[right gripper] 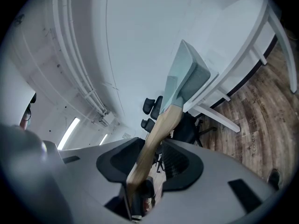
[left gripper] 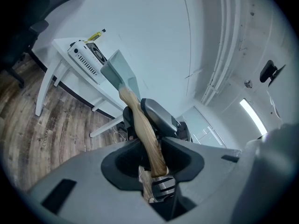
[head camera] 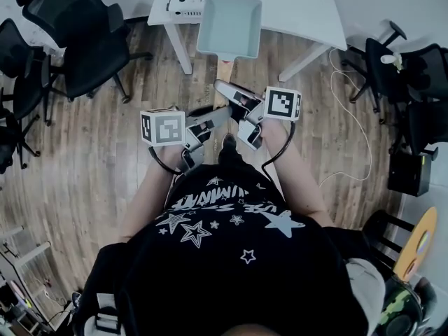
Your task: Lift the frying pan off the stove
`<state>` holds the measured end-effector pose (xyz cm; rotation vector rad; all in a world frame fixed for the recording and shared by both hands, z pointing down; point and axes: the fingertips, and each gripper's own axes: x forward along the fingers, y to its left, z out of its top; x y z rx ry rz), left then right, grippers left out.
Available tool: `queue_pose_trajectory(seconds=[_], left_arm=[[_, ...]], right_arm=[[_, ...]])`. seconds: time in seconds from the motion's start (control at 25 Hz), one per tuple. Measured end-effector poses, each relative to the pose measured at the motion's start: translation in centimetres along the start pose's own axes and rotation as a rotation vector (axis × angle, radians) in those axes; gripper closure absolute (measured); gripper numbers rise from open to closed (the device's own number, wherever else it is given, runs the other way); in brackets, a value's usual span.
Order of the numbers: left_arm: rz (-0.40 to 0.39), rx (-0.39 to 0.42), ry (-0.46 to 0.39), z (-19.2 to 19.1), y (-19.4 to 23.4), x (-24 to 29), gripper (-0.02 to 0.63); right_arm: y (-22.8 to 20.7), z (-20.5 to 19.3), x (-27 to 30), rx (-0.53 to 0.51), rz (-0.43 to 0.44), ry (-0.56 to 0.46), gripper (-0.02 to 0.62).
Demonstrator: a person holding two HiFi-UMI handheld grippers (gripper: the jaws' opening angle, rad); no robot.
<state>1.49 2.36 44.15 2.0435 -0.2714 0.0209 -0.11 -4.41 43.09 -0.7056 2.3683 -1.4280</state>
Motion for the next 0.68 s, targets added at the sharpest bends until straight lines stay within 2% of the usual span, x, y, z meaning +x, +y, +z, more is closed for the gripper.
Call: queue_pose_trajectory(seconds=[0.32,0.68], left_arm=[[-0.019,-0.021,0.028,-1.9,-0.8,-0.5,0.469],[-0.028,-0.025,0.024,-7.0,-2.2,-3.0,0.465]], right_arm=[[0.5,-1.7,-1.1,0.018,-0.021,-0.013,0.442],[2.3,-7.1,-2.6,0.012,-0.035,-0.003,0.442]])
